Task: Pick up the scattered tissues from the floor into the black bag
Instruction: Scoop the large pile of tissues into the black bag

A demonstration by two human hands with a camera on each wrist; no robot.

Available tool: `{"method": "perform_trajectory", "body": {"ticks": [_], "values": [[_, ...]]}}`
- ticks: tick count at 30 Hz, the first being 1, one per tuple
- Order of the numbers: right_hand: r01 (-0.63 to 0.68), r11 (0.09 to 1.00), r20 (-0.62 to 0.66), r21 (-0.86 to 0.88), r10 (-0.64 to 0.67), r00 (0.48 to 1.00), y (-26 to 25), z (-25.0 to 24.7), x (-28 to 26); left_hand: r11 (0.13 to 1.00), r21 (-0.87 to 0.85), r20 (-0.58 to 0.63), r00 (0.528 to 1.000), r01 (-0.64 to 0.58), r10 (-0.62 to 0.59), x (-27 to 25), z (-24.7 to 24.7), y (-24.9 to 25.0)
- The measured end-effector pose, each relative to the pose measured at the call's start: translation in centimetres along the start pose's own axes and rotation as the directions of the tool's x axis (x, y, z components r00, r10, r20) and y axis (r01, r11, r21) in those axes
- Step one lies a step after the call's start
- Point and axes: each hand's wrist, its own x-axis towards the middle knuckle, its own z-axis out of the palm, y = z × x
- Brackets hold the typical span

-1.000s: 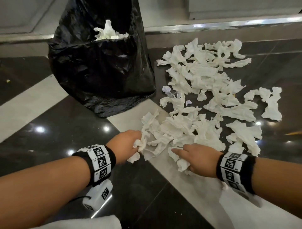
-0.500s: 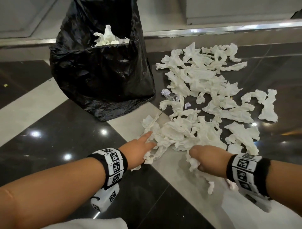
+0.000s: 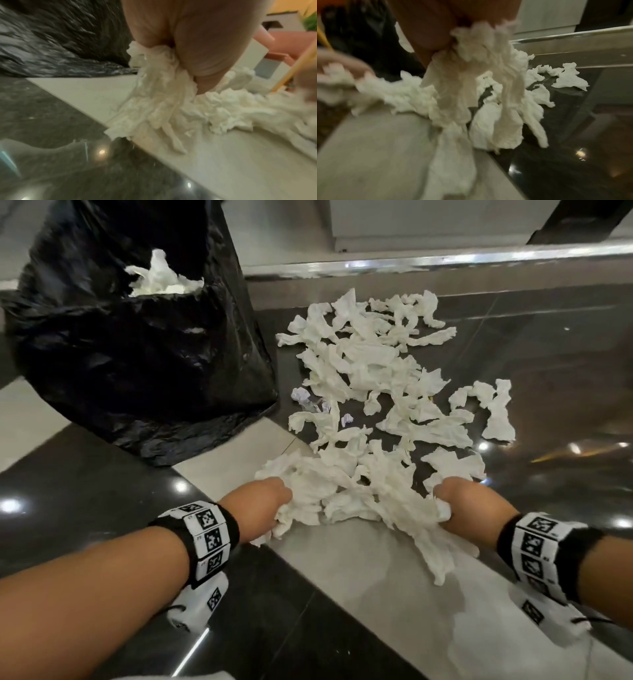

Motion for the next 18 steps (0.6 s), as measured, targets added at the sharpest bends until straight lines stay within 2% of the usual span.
{"method": "perform_trajectory", "body": {"ticks": [3,5,8,10,13,15,18], "values": [[0.094,0.984,0.237,-0.153,-0.055,0.97,0.4,2.6,0.0,0.99,-0.129,-0.136,0.988,0.057,-0.074,-1.7,-2.0,-0.3],[0.2,0.935,0.323,-0.294,-0.099,0.941,-0.1,4.0,0.0,0.963,-0.249,-0.22,0.962,0.102,-0.159,-3.2,-3.4,-0.5],[0.321,0.895,0.334,-0.31,-0.213,0.918,-1.3,4.6,1.0,0.895,-0.422,-0.339,0.89,0.146,-0.305,-5.2,-5.6,-1.2],[0.346,0.885,0.336,-0.311,-0.239,0.911,-2.1,4.0,1.9,0.834,-0.531,-0.383,0.836,0.149,-0.393,-6.5,-7.2,-1.9],[0.28,0.938,0.271,-0.205,-0.221,0.937,-3.0,2.0,3.0,0.763,-0.643,-0.451,0.773,0.067,-0.447,-8.1,-10.2,-2.8],[0.223,0.967,0.241,-0.121,-0.189,0.952,-3.0,0.7,3.9,0.769,-0.639,-0.546,0.702,0.003,-0.457,-9.1,-12.8,-2.9],[0.11,0.994,0.107,0.024,-0.112,0.988,-2.7,-1.1,4.0,0.812,-0.582,-0.679,0.576,-0.045,-0.455,-10.6,-17.0,-3.1]]}}
